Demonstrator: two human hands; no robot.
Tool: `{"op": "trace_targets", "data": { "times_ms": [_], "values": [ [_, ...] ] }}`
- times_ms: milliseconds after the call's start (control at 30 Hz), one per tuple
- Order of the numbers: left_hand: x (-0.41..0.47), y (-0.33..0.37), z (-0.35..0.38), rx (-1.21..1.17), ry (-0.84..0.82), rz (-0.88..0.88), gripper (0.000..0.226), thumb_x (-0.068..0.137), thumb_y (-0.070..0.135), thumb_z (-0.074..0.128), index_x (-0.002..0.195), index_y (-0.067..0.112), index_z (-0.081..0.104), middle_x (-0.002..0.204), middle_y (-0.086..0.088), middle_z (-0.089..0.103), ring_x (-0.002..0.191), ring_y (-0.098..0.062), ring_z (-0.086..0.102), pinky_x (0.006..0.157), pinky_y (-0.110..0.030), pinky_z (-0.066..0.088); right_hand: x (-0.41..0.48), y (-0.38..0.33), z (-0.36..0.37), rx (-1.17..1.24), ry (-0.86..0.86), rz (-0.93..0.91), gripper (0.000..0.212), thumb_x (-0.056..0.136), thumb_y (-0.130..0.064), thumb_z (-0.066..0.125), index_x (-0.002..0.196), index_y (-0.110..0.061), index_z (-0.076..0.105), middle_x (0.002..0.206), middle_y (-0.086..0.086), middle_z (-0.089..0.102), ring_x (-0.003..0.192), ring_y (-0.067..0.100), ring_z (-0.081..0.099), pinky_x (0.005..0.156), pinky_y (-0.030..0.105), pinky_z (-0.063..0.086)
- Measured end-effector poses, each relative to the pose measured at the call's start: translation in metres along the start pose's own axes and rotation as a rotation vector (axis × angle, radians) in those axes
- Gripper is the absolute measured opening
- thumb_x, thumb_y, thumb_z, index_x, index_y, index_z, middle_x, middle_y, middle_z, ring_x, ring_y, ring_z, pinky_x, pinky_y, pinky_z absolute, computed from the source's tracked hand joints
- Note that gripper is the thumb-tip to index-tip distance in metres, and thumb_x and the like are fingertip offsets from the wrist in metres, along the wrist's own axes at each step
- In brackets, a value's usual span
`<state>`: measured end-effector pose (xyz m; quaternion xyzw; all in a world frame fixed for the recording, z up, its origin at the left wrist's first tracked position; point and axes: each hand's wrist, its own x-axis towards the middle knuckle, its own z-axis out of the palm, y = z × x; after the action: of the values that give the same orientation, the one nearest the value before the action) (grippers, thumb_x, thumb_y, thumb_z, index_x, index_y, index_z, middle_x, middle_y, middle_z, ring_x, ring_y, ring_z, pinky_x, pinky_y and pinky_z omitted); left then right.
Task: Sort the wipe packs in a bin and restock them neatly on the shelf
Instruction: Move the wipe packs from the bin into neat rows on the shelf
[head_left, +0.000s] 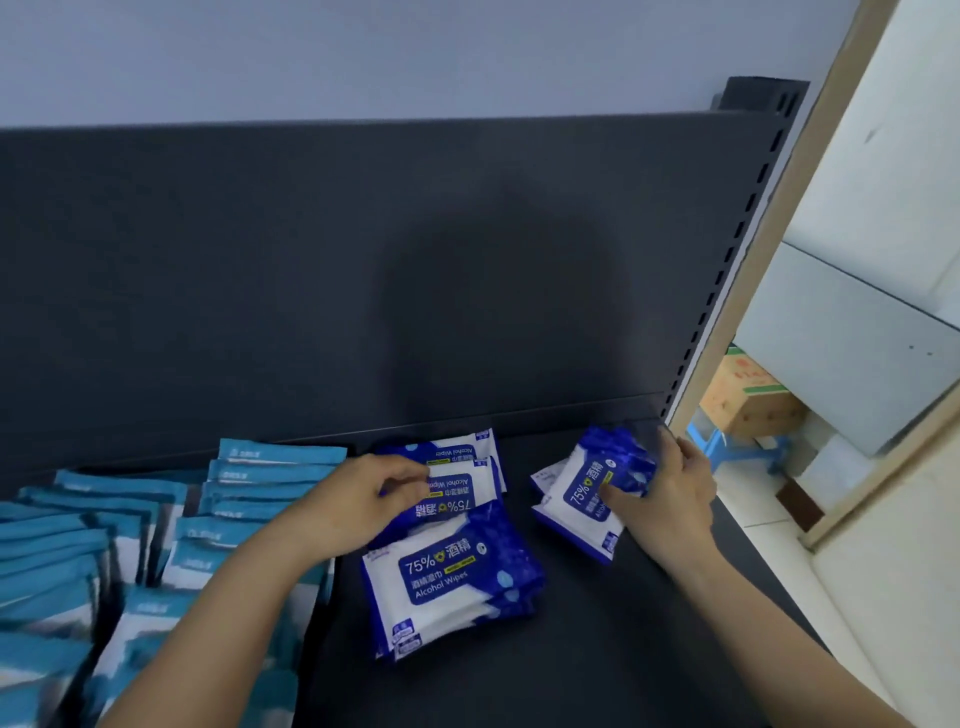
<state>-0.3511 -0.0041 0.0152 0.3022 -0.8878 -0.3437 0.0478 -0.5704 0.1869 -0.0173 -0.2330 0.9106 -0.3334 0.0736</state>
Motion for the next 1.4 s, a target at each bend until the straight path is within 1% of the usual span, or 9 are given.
{"op": "trace_targets", "data": {
  "times_ms": [133,267,500,633,833,1033,1167,1300,1400],
  "values": [
    [-0.009,-0.008,-0.005,0.011,0.081,0.011,0.029,0.091,0.024,0.062,0.119,0.021,0.065,0.108,0.010,0.066,0.098,-0.002,0.059,0.090,-0.016,0.044,-0.001,-0.022,0.010,-0.248,-0.043,-0.287,0.063,0.079,-0.022,0.068,0.137,-0.020,0.045,0.148,0.006,0.033,0.139,0.027,0.023,0.112,0.046,0.024],
    [-0.018,-0.017,-0.012,0.114,0.189,0.048,0.032,0.090,0.027,0.063,0.122,0.023,0.064,0.109,0.012,0.062,0.085,0.003,0.054,0.076,-0.003,0.037,-0.002,-0.064,0.022,-0.107,-0.236,-0.520,0.043,0.087,-0.019,0.062,0.129,-0.015,0.054,0.138,0.002,0.047,0.127,0.017,0.042,0.102,0.020,0.030],
    [-0.041,-0.034,-0.019,0.149,0.275,0.004,0.039,0.089,0.033,0.063,0.127,0.026,0.059,0.126,0.007,0.058,0.114,-0.007,0.053,0.098,-0.023,0.042,0.023,-0.115,0.072,-0.276,-0.711,-0.294,0.094,0.067,-0.045,0.080,0.141,-0.010,0.033,0.141,0.010,0.040,0.125,0.024,0.043,0.106,0.036,0.038],
    [-0.049,-0.041,-0.017,0.165,0.260,0.000,0.040,0.091,0.036,0.060,0.130,0.028,0.056,0.130,0.009,0.056,0.117,-0.004,0.050,0.099,-0.020,0.040,0.024,-0.118,0.085,-0.206,-0.666,-0.167,0.106,0.059,-0.033,0.088,0.140,-0.006,0.027,0.137,0.010,0.040,0.124,0.024,0.042,0.104,0.032,0.040],
    [-0.043,-0.031,-0.019,0.181,0.274,0.042,0.045,0.093,0.035,0.056,0.137,0.028,0.048,0.137,0.009,0.049,0.125,-0.005,0.041,0.100,-0.015,0.032,0.011,-0.114,0.082,0.168,-0.643,-0.105,0.081,0.059,-0.005,0.087,0.125,-0.008,0.041,0.110,0.000,0.056,0.099,0.015,0.055,0.082,0.028,0.048],
    [-0.017,-0.005,-0.018,0.244,0.218,0.110,0.081,0.088,0.043,0.061,0.151,0.024,0.015,0.154,0.008,0.023,0.139,-0.008,0.019,0.110,-0.016,0.013,-0.006,-0.122,0.053,0.154,-0.552,-0.471,0.029,0.068,-0.004,0.079,0.088,-0.015,0.061,0.086,-0.003,0.061,0.076,0.010,0.059,0.058,0.007,0.041],
    [-0.007,0.009,-0.018,0.284,0.297,0.181,0.068,0.088,0.033,0.064,0.146,0.025,0.030,0.140,0.002,0.048,0.123,-0.014,0.046,0.103,-0.026,0.035,-0.014,-0.135,0.031,0.152,-0.381,-0.696,0.031,0.061,-0.003,0.082,0.087,-0.008,0.066,0.080,0.000,0.050,0.067,0.010,0.051,0.058,0.010,0.036],
    [-0.005,0.013,-0.017,-0.057,0.489,0.190,0.034,0.088,0.017,0.065,0.120,0.021,0.054,0.110,0.003,0.063,0.095,-0.009,0.060,0.079,-0.020,0.048,-0.014,-0.146,0.002,0.363,-0.211,-0.563,0.052,0.065,-0.014,0.083,0.108,-0.027,0.056,0.097,-0.011,0.053,0.085,-0.001,0.053,0.069,0.007,0.040],
    [-0.006,0.017,-0.015,-0.579,0.521,0.080,0.022,0.088,0.008,0.064,0.103,0.021,0.054,0.102,0.005,0.066,0.081,0.005,0.062,0.070,-0.009,0.048,-0.015,-0.146,-0.005,0.569,-0.339,-0.332,0.058,0.080,-0.022,0.073,0.131,-0.021,0.044,0.117,-0.008,0.056,0.102,0.005,0.056,0.078,0.014,0.044]
  ]
}}
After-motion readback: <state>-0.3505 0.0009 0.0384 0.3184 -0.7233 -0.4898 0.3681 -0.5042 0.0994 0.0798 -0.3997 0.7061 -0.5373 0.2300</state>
